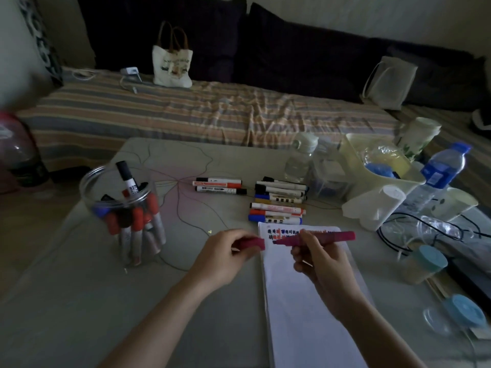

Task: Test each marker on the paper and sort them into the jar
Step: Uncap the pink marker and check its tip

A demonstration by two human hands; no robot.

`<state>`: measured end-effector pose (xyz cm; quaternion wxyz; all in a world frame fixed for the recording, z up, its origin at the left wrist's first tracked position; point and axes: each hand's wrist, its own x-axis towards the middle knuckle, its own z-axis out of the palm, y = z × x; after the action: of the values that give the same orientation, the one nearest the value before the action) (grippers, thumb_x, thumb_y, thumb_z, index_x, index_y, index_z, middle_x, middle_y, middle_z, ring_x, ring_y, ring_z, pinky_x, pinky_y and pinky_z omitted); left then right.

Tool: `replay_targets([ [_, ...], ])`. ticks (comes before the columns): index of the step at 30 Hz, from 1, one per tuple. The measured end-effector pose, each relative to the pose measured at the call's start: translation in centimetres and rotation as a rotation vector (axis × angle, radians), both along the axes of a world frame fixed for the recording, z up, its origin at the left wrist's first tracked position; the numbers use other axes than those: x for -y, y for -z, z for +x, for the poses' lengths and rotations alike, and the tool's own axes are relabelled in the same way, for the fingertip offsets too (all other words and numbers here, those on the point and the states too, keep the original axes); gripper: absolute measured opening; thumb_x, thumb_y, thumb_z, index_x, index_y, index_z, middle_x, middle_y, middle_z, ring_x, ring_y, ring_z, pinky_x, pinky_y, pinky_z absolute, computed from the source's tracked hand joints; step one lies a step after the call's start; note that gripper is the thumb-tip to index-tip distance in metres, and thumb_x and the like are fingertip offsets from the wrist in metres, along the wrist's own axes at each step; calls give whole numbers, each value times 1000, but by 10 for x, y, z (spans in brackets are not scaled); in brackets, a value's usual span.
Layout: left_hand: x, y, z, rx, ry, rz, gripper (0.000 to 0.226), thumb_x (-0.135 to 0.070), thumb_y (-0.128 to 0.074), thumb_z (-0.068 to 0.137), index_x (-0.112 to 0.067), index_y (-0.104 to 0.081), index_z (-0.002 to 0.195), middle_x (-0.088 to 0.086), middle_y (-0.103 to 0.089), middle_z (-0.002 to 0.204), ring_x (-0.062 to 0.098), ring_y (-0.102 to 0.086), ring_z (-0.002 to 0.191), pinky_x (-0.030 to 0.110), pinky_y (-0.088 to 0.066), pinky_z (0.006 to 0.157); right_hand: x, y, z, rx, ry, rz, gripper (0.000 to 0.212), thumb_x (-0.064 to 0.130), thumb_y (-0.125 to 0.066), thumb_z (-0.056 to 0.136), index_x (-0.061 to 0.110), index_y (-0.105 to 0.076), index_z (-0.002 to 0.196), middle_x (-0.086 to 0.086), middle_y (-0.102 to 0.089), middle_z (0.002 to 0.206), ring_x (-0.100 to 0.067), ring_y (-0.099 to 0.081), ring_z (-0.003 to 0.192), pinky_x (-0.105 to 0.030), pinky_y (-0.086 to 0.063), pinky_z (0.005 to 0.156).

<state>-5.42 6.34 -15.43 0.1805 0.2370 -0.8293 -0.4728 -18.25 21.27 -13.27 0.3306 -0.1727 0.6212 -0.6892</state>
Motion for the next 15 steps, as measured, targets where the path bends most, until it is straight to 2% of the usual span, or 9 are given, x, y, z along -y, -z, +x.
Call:
replay_targets([
  [3, 0, -5, 5, -46, 15, 132, 14, -22, -64, 92, -27, -72, 102, -12, -70, 91, -1, -63, 82, 17, -49, 77, 9, -4, 9, -4, -5, -12, 27, 23, -55, 93, -3, -63, 97, -11, -64, 72, -17, -59, 64, -28, -49, 59],
  [8, 3, -9, 9, -82, 26, 215, 12, -23, -64, 92, -27, -70, 102, 1, -70, 85, 16, -65, 82, 29, -51, 79, 21, -5, 21, -42, -66, -5, 26, 22, -57, 92, -3, -65, 95, -12, -65, 71, -19, -59, 64, -29, -49, 58],
  [10, 3, -10, 10, -85, 37, 238, 13, -23, -64, 92, -26, -71, 102, 0, -70, 87, 14, -65, 82, 26, -51, 78, 24, -4, 24, -52, -80, 16, 28, 26, -61, 87, -1, -65, 92, -9, -63, 69, -17, -57, 62, -27, -48, 57],
  [13, 4, -12, 11, -90, 22, 240, 15, -24, -63, 92, -26, -70, 105, -4, -70, 87, 5, -63, 78, 14, -48, 71, 27, -2, 22, -42, -31, 54, 34, 32, -67, 77, 0, -64, 87, -4, -55, 63, -13, -49, 58, -23, -45, 56],
  [15, 5, -11, 9, -98, 4, 194, 15, -25, -63, 92, -28, -71, 105, -9, -69, 83, 4, -63, 77, 15, -47, 69, 28, -2, 21, -32, -40, 55, 36, 32, -67, 77, -1, -65, 87, -3, -54, 63, -11, -48, 57, -21, -44, 56],
])
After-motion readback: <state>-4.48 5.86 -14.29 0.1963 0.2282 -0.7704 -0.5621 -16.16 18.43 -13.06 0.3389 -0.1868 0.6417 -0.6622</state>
